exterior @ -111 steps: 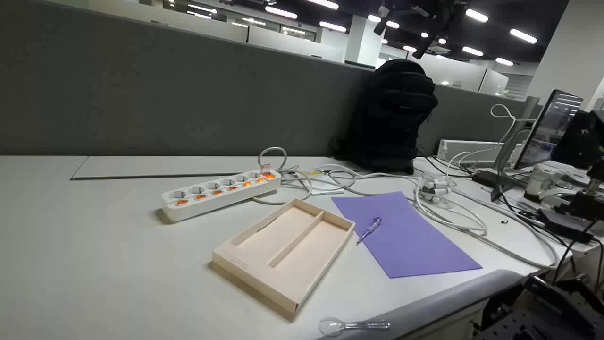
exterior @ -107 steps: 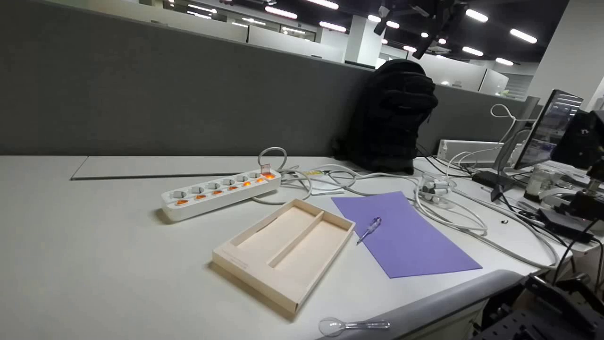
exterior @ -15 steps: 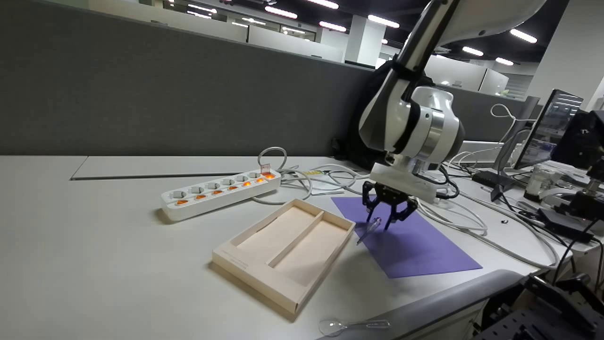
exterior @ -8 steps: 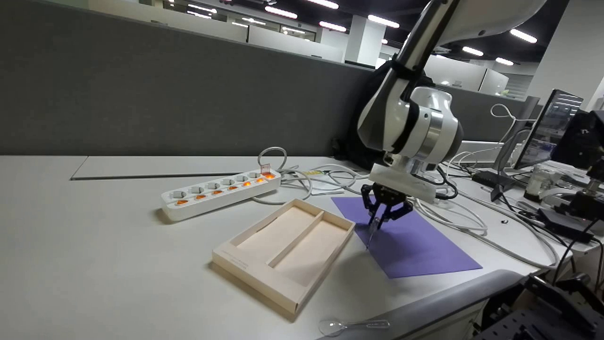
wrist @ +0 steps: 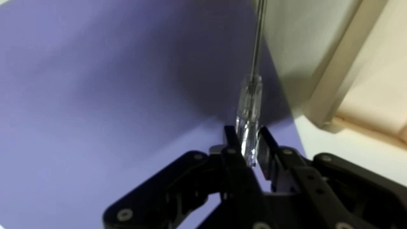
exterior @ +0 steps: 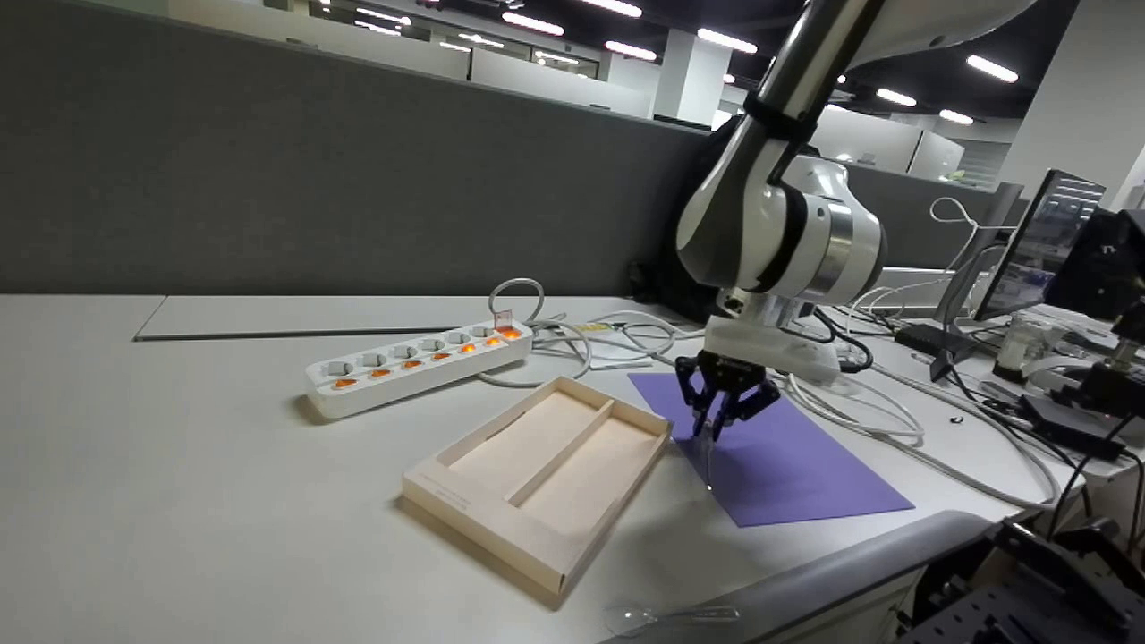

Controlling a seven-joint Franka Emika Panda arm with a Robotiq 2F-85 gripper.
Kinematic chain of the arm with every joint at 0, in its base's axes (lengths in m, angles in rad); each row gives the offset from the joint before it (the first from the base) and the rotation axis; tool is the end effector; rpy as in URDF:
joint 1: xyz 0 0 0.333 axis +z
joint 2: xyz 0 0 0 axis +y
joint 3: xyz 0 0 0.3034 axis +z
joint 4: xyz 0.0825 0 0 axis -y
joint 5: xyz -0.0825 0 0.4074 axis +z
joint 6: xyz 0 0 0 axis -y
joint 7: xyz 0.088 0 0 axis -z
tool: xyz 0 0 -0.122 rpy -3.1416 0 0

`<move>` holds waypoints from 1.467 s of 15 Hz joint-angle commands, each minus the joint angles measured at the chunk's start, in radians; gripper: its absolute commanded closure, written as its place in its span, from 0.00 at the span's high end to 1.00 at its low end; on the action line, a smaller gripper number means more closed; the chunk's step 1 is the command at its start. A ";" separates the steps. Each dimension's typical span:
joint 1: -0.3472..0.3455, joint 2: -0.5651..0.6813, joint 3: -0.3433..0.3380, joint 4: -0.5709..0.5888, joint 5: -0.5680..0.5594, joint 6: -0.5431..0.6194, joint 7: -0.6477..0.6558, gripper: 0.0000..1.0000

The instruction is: Pick up the screwdriver from the table and put it in the first segment of the tray

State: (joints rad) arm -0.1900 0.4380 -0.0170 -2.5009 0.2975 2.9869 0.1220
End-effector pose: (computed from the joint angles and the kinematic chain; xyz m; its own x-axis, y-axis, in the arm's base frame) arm 0.4430 -0.1146 0.0723 0.8127 -0.5816 0.0347 -0.5794 -0.8131 -0.0568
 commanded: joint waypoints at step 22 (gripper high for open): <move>-0.019 -0.058 0.238 -0.033 0.203 0.127 -0.020 0.05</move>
State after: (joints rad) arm -0.1796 0.3337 0.2025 -2.5736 0.4772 3.0972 0.1013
